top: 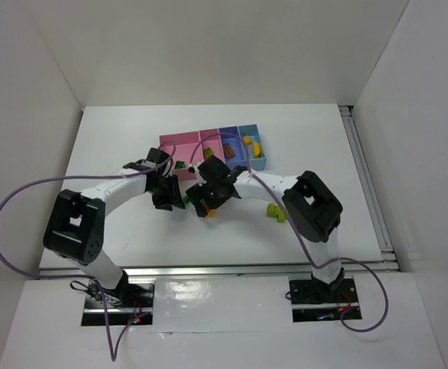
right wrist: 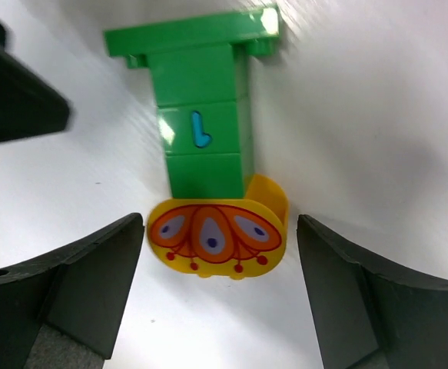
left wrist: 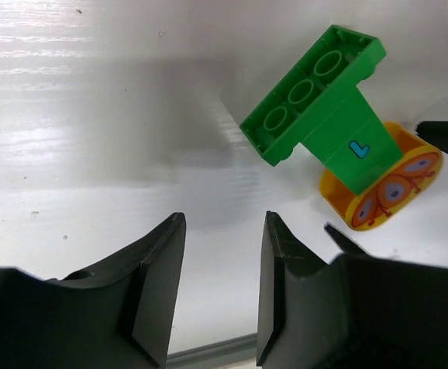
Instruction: Sort the legos into containers by color
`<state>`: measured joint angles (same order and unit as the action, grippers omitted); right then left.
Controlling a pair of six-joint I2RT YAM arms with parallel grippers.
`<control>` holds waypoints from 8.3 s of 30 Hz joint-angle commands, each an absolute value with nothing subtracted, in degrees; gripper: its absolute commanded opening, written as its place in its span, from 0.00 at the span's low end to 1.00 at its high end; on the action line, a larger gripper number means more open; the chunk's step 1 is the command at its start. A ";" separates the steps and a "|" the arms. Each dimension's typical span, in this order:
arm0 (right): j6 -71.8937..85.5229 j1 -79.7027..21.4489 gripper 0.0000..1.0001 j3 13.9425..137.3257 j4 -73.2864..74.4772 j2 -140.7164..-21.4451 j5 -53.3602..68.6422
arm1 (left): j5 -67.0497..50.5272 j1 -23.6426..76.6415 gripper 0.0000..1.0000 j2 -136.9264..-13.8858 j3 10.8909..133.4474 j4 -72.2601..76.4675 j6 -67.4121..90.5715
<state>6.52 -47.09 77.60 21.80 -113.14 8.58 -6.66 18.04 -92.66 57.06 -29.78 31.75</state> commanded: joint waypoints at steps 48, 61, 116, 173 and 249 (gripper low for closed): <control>3.16 -50.36 0.54 78.22 27.51 -96.68 5.19 | -66.88 8.35 0.69 -103.27 60.91 -10.91 27.07; 4.30 -50.36 0.54 77.43 28.13 -97.82 1.06 | -65.49 7.12 0.00 -104.50 63.90 -14.15 27.16; 3.96 -43.24 0.53 78.83 27.33 -95.01 5.10 | -67.58 9.66 0.89 -106.16 68.47 -10.91 32.67; 14.06 -38.24 0.49 86.48 28.83 -100.45 -14.84 | -23.67 6.33 0.00 -107.67 89.91 -30.76 35.24; 19.87 -34.55 0.80 70.74 24.60 -90.97 -19.25 | 10.99 25.40 0.00 -111.98 91.49 -42.45 26.29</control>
